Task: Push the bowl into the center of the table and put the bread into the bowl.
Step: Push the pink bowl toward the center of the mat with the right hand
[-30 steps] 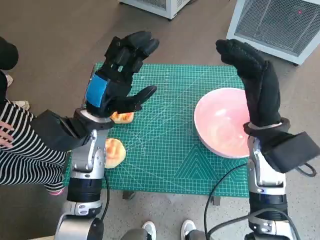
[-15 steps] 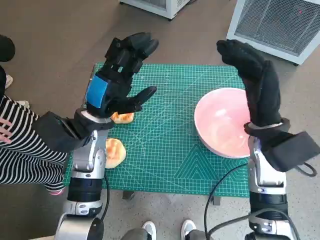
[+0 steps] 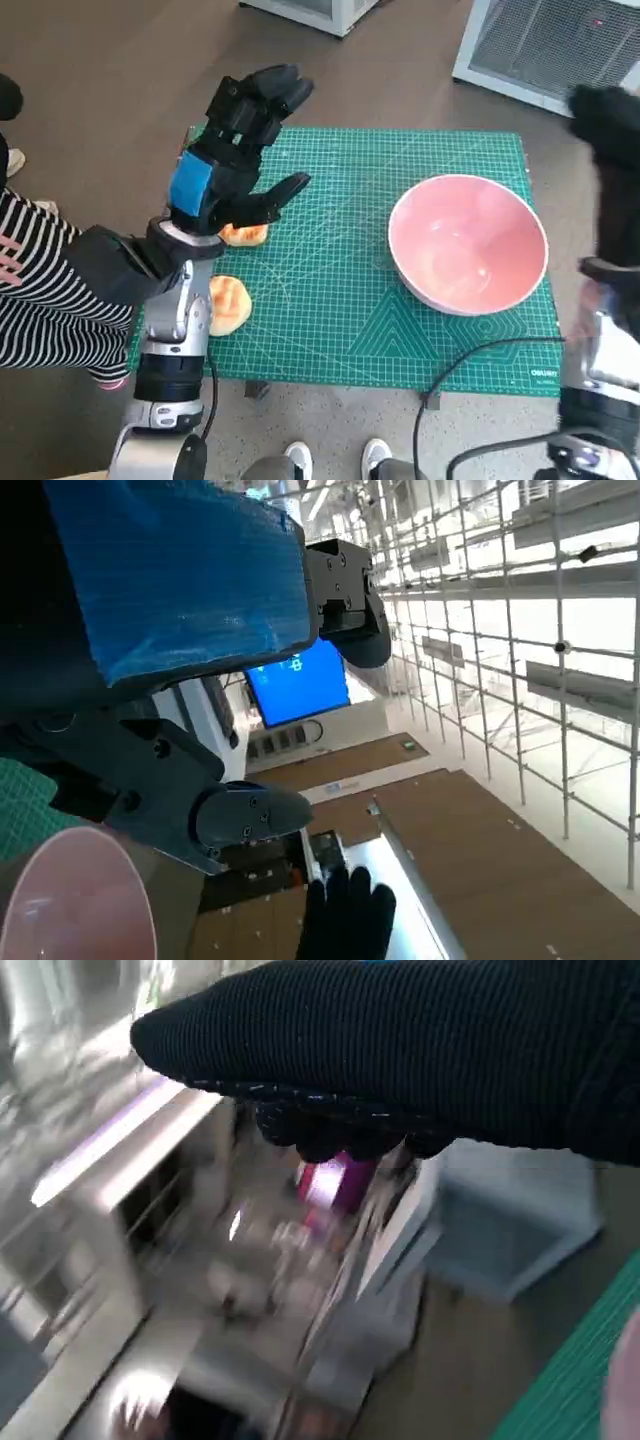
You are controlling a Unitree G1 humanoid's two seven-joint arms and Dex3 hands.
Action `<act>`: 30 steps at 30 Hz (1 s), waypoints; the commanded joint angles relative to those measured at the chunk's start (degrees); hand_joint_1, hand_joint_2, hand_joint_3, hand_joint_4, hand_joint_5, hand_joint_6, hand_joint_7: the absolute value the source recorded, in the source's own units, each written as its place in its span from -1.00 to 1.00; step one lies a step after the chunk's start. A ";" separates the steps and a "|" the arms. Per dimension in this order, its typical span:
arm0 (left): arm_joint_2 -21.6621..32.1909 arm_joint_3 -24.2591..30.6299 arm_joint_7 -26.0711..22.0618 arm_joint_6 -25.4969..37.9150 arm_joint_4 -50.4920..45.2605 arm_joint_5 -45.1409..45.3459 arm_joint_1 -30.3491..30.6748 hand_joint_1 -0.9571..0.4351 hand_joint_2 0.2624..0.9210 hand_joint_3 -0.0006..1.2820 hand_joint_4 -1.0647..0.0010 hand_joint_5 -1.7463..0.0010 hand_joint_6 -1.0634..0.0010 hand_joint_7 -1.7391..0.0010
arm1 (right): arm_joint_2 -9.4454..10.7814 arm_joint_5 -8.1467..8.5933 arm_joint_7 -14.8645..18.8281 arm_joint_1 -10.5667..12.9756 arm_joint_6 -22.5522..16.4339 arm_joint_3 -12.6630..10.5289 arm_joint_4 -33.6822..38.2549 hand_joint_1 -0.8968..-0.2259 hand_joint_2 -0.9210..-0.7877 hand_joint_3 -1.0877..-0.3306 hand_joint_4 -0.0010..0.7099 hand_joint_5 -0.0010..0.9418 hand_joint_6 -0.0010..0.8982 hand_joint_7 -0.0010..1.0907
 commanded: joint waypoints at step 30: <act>1.17 0.53 -0.33 0.83 -1.04 -1.83 0.33 0.12 0.56 -0.36 0.95 0.44 1.00 0.10 | 0.65 7.78 -0.41 -5.35 1.97 -9.72 45.18 -0.16 -1.00 -0.51 -0.84 -0.99 -0.99 -0.31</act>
